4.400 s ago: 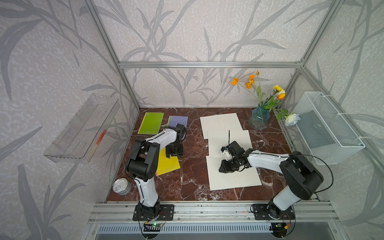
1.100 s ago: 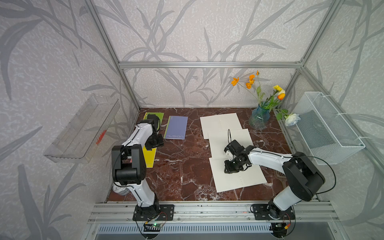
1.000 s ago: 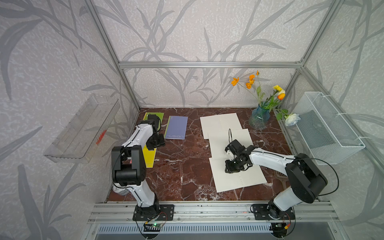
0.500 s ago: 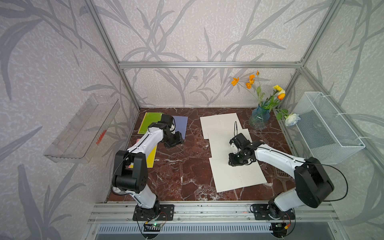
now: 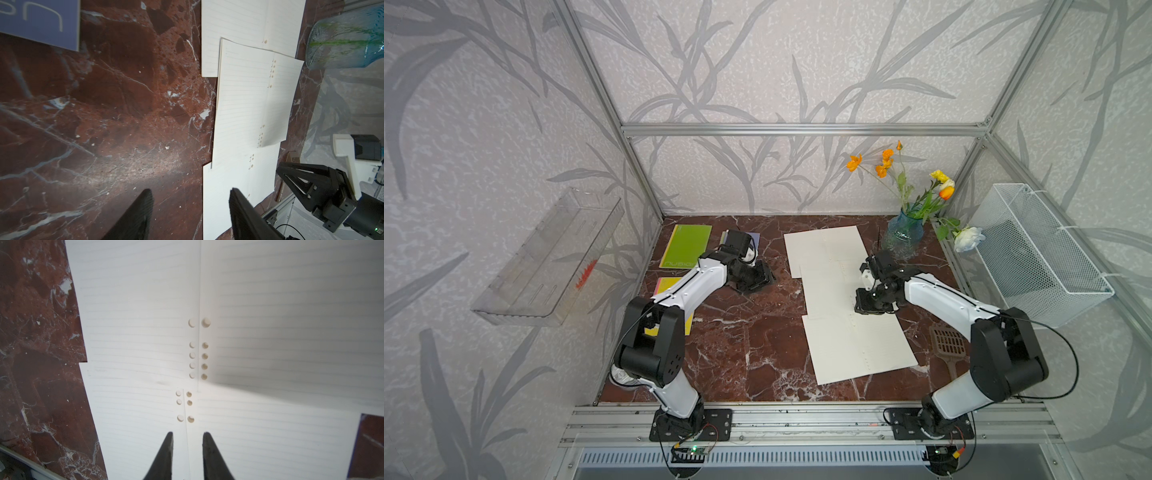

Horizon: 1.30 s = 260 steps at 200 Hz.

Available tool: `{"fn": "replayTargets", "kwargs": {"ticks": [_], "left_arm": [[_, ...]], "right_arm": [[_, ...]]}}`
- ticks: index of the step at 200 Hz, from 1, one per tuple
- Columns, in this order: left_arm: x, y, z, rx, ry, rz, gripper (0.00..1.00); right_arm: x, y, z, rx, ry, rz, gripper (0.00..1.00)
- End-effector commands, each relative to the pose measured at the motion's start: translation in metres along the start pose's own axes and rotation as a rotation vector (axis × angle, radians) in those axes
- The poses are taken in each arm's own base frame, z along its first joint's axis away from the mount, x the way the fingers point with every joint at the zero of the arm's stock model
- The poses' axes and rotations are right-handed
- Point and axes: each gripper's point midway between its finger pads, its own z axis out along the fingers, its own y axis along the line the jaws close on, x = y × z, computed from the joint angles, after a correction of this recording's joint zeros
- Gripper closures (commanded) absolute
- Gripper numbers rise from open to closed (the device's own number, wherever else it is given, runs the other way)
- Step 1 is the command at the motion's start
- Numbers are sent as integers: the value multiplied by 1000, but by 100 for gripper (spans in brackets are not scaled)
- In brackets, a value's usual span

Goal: Close the notebook
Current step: Close the notebook at the center of the board.

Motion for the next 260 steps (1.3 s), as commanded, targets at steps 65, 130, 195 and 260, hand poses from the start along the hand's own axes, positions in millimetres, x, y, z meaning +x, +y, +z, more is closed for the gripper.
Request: {"fn": "replayTargets", "kwargs": {"ticks": [65,130,195,260], "left_arm": [[24,-37,53,30,83,-1,40],[36,-48,77,35,123,26,40],[43,-54,96,14,161,52,40],[52,-56,112,2,197,80,40]], "right_arm": [[-31,-16,18,15,37,32,76],[-37,-28,27,27,51,49,77],[-34,-41,35,36,67,71,79],[-29,-45,38,32,83,76,79]]}}
